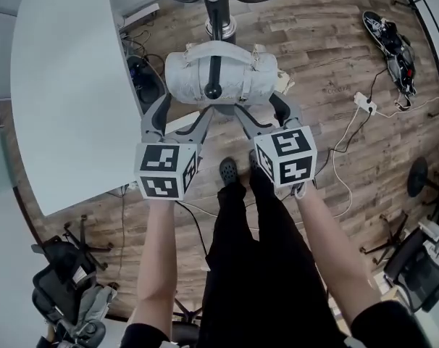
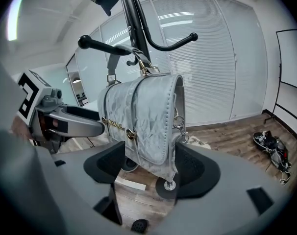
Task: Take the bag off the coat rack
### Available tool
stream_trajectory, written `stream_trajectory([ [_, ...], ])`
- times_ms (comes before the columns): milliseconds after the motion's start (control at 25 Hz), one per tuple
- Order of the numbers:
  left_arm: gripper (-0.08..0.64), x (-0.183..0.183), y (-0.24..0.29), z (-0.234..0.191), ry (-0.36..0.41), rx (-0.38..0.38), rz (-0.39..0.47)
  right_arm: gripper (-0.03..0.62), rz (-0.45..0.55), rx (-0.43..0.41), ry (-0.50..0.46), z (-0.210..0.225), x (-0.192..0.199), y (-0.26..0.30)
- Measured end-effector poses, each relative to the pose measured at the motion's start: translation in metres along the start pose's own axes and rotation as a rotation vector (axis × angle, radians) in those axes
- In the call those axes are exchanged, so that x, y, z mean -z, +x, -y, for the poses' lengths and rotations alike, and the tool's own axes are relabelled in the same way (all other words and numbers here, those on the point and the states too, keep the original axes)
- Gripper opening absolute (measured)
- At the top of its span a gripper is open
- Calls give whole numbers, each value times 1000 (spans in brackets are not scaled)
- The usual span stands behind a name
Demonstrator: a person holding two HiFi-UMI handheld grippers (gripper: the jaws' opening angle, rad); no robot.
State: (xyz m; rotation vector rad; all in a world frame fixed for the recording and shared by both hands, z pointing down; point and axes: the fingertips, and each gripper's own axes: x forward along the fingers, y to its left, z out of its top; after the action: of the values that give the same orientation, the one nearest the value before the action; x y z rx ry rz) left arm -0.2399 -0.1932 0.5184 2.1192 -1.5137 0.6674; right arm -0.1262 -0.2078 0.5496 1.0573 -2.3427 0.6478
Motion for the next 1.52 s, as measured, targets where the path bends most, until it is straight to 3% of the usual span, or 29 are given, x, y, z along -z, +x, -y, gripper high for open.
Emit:
stream_trajectory([
  [400,365,6,18,3,63,41,-74,310,-4,52,16,6,2,7],
  [840,346,5,22,-3,37,-26,-95,267,-5,77,-3,3,0,6],
  [1200,310,-1,-2,7,5,-70,-59,247,7,136,-15,-5,-5,-17],
  [1520,291,0,-21,18,8,-77,-37,238,22,137,-17,-14,-1,-37],
])
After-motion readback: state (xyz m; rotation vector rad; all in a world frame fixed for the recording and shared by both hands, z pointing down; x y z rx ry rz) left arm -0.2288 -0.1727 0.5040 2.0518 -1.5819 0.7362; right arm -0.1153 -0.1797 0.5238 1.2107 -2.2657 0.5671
